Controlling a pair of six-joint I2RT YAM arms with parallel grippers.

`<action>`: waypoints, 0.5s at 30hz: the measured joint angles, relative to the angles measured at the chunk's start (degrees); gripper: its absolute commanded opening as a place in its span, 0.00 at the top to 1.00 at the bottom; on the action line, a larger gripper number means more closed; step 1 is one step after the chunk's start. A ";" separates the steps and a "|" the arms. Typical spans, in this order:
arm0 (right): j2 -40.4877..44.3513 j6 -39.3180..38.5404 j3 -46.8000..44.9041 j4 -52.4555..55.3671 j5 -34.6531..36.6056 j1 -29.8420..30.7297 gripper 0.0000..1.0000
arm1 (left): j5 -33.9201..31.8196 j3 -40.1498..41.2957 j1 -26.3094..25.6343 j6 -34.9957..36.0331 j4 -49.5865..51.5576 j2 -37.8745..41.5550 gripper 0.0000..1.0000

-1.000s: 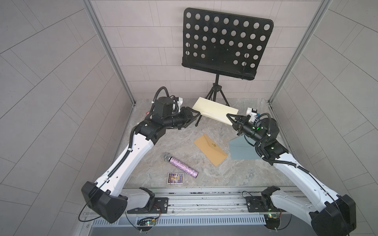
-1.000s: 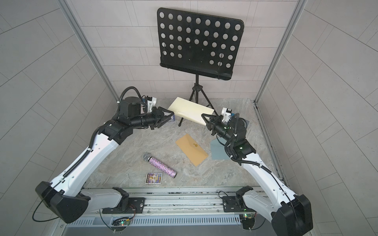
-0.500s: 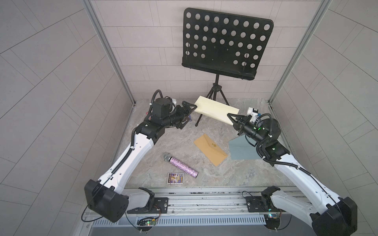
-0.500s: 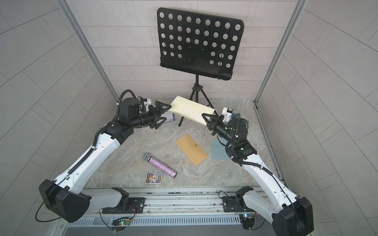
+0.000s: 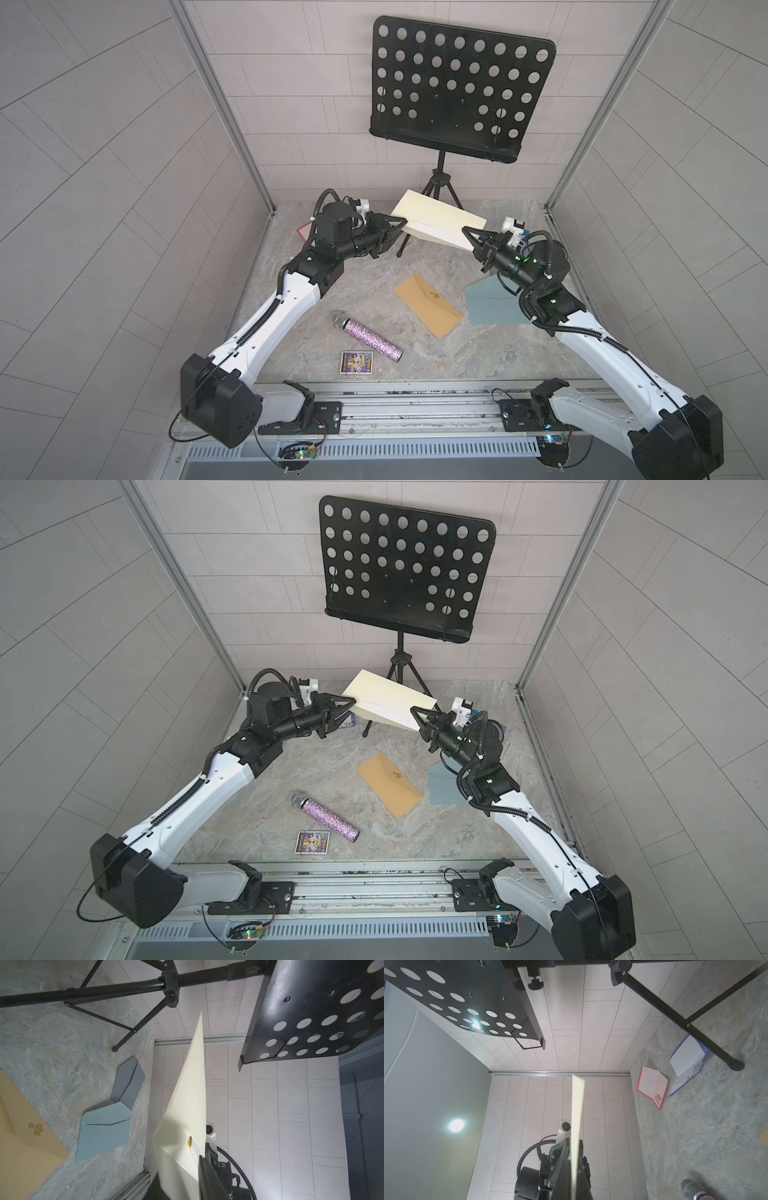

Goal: Take the letter paper out of the envelope
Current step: Adjust the envelope.

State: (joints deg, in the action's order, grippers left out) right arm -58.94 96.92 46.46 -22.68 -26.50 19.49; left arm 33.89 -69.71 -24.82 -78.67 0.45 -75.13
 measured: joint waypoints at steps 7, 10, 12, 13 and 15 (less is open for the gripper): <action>0.00 1.60 0.00 -0.20 0.96 0.00 1.00 | 0.17 0.07 0.00 0.79 -0.96 -0.28 0.94; 0.00 2.49 0.00 -0.22 1.11 0.00 1.00 | 0.13 0.07 -0.02 2.25 -0.92 -0.31 0.84; 0.00 2.99 0.02 -0.22 1.25 0.00 1.00 | 0.17 0.07 -0.02 3.45 -0.83 -0.31 0.79; 0.00 3.32 0.02 -0.24 1.42 0.00 1.00 | 0.17 0.07 -0.02 3.85 -0.87 -0.33 0.78; 0.00 3.91 0.02 -0.24 1.73 0.00 1.00 | 0.13 0.11 -0.09 4.24 -1.25 -0.44 0.78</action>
State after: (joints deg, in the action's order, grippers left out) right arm -58.94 100.84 46.48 -22.92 -24.77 19.49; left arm 34.02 -69.60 -24.91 -74.43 -0.80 -75.57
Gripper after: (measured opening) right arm 0.050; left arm 0.216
